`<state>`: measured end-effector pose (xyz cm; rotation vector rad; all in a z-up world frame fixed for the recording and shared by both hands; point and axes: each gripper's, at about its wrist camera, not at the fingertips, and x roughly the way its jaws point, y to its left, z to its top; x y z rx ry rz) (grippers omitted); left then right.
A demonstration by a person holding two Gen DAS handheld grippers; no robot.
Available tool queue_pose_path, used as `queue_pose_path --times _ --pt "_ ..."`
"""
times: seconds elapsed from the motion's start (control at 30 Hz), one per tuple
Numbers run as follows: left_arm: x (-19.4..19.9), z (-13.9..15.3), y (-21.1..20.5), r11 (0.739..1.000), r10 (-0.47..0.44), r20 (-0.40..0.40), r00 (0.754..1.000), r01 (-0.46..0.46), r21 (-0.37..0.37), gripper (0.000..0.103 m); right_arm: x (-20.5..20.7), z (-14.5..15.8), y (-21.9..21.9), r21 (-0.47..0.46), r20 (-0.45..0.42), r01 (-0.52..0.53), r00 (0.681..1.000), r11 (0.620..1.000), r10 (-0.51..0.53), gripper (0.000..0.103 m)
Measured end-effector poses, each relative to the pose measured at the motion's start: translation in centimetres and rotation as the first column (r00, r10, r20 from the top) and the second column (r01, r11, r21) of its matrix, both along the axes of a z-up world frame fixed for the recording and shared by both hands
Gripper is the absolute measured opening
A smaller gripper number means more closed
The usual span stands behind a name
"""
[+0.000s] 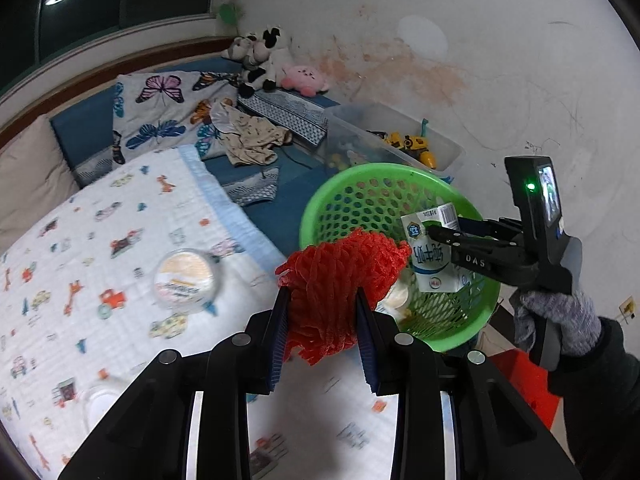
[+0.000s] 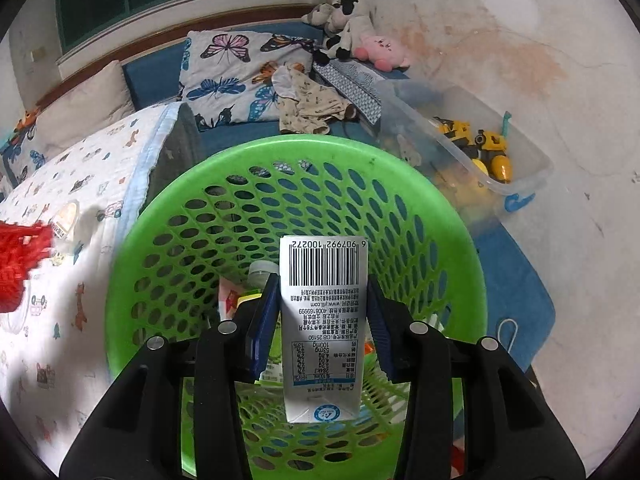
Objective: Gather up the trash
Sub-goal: 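Carry the red net and milk carton to the green basket and release both, then move back to the bed and grasp the round labelled food tub with the right tool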
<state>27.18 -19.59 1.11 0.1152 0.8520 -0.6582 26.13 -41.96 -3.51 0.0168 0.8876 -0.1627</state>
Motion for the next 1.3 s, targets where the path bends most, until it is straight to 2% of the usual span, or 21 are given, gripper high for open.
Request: queue_pose_path --times 0.1,0.27,0.33,0.63,0.77,0.83,0.87,0.9,0.97,1.13,1.3 --pt "0.4 -0.4 -1.8 1.0 -0.014 -0.01 1.0 0.014 0.003 0.031 -0.6 0.5 -0.4 0.001 0.019 0.005 1.0 1.0 -0.005 0.052" --pt "0.9 -1.0 -4.2 0.999 -0.032 -0.02 0.999 0.032 0.007 0.031 -1.9 1.9 -0.9 0.003 0.064 -0.001 0.998 1.0 0.0 0.053" --pt "1.2 -1.5 -5.2 0.999 -0.039 -0.04 0.998 0.039 0.003 0.031 -2.8 2.8 -1.2 0.003 0.093 0.003 0.996 1.0 -0.004 0.057" --pt "2.2 -3.4 -10.1 0.997 -0.066 -0.092 0.994 0.069 0.026 0.031 -6.2 5.2 -2.3 0.018 0.172 -0.001 0.985 1.0 -0.002 0.06" --pt "2.4 -4.0 -11.1 0.997 -0.067 -0.118 0.991 0.071 0.032 0.037 -7.2 5.7 -2.7 0.035 0.195 0.002 0.981 0.999 -0.009 0.061" --pt "2.4 -4.3 -11.3 0.997 -0.072 -0.121 0.99 0.076 0.031 0.039 -7.6 5.7 -2.9 0.041 0.197 0.004 0.98 0.999 -0.012 0.061" --pt "2.3 -4.4 -11.5 0.996 -0.076 -0.122 0.99 0.08 0.03 0.044 -7.8 5.7 -3.0 0.047 0.197 0.006 0.98 0.999 -0.015 0.061" --pt "2.2 -4.5 -11.5 0.996 -0.083 -0.126 0.989 0.086 0.022 0.056 -7.8 5.6 -3.0 0.051 0.198 0.007 0.98 0.999 -0.017 0.061" --pt "2.2 -4.5 -11.2 0.997 -0.075 -0.119 0.99 0.078 0.022 0.062 -7.8 5.5 -3.0 0.059 0.195 0.008 0.981 0.998 -0.02 0.061" --pt "2.1 -4.6 -10.4 0.997 -0.068 -0.129 0.989 0.07 0.015 0.063 -8.1 5.6 -2.9 0.08 0.199 0.007 0.98 0.997 -0.022 0.061" --pt "1.1 -3.3 -8.0 0.999 -0.036 -0.084 0.996 0.038 0.025 0.063 -8.3 5.8 -2.0 0.084 0.204 -0.008 0.979 0.996 -0.009 0.061"
